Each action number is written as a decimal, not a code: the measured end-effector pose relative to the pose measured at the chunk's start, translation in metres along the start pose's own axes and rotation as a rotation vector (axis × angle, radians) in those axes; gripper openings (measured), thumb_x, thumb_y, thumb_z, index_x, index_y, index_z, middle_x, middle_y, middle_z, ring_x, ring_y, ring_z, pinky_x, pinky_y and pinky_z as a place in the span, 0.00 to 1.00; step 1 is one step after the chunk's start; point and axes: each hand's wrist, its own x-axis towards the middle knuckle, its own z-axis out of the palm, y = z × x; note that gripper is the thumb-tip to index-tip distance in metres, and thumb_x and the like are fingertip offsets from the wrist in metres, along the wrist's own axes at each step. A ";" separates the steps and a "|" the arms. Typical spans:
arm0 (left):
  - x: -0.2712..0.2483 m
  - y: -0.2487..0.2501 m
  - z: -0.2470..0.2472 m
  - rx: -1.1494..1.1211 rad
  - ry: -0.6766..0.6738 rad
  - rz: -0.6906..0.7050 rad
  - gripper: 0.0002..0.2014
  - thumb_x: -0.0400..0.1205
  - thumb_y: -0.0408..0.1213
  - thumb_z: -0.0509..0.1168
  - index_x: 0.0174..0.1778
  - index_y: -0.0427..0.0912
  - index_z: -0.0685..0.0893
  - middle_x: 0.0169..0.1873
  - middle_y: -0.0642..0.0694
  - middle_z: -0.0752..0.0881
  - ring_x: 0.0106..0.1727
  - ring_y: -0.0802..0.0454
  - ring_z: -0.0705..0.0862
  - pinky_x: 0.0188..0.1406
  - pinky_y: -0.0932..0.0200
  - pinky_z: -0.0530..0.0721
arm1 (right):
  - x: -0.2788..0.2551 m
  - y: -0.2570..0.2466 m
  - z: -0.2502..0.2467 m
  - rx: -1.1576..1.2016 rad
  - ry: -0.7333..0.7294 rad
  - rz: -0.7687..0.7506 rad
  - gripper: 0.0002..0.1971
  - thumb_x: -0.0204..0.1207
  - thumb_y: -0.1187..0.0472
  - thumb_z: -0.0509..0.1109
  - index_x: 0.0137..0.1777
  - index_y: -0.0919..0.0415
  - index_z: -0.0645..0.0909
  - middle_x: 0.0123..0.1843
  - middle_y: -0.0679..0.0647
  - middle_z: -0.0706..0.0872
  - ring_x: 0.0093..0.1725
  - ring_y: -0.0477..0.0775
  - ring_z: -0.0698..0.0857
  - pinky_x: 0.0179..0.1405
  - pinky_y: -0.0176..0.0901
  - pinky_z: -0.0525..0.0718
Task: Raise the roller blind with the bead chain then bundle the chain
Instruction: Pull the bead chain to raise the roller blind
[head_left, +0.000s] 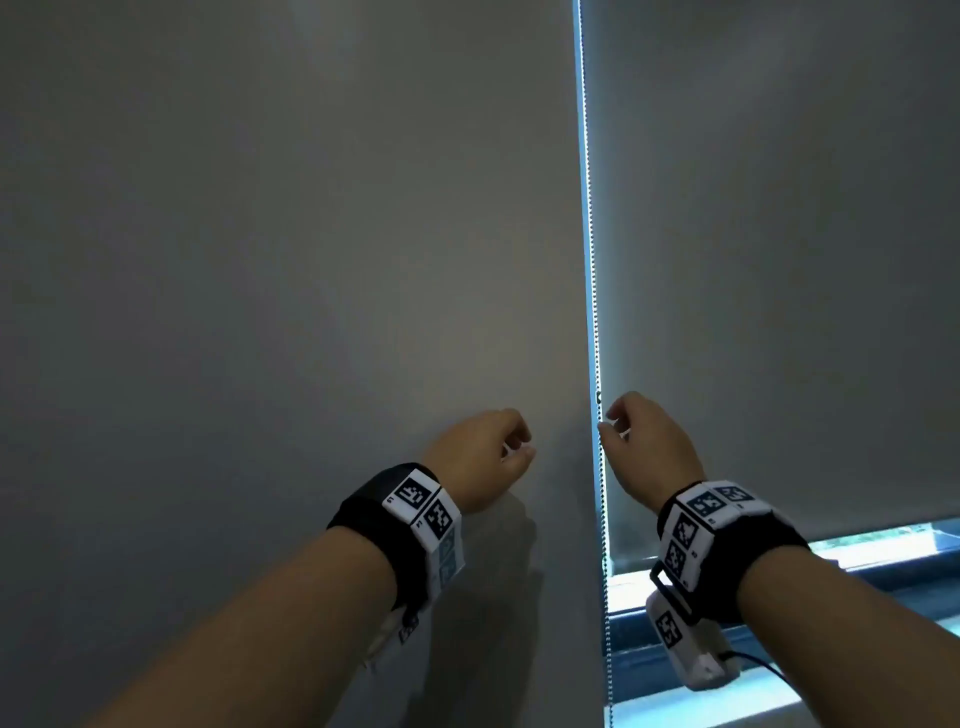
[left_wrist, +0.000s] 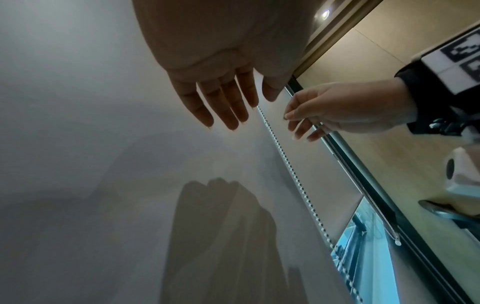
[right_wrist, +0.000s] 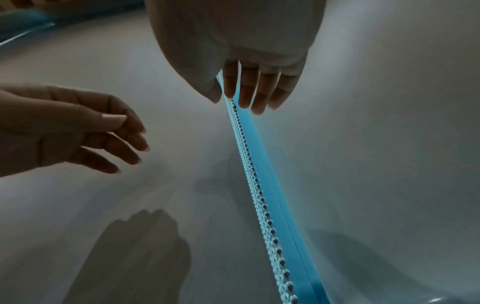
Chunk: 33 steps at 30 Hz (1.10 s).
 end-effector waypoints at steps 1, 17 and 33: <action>0.004 0.004 0.006 -0.038 0.014 -0.025 0.12 0.83 0.48 0.61 0.57 0.46 0.80 0.51 0.52 0.85 0.46 0.55 0.82 0.45 0.60 0.78 | 0.001 0.005 0.001 0.058 0.012 0.022 0.05 0.79 0.54 0.64 0.50 0.51 0.72 0.51 0.52 0.81 0.45 0.52 0.81 0.44 0.44 0.75; 0.053 0.031 0.061 -0.210 0.250 -0.117 0.13 0.80 0.42 0.65 0.58 0.42 0.80 0.53 0.46 0.83 0.50 0.52 0.83 0.55 0.54 0.82 | 0.039 0.029 0.028 0.213 -0.135 0.048 0.20 0.78 0.53 0.65 0.67 0.57 0.69 0.47 0.52 0.83 0.49 0.55 0.83 0.51 0.48 0.79; 0.108 0.050 0.065 -0.760 0.130 -0.214 0.14 0.83 0.43 0.61 0.62 0.43 0.75 0.45 0.47 0.83 0.45 0.52 0.82 0.44 0.59 0.77 | 0.025 0.039 0.029 0.038 -0.066 -0.026 0.10 0.84 0.61 0.53 0.54 0.59 0.76 0.45 0.59 0.86 0.44 0.63 0.83 0.43 0.52 0.79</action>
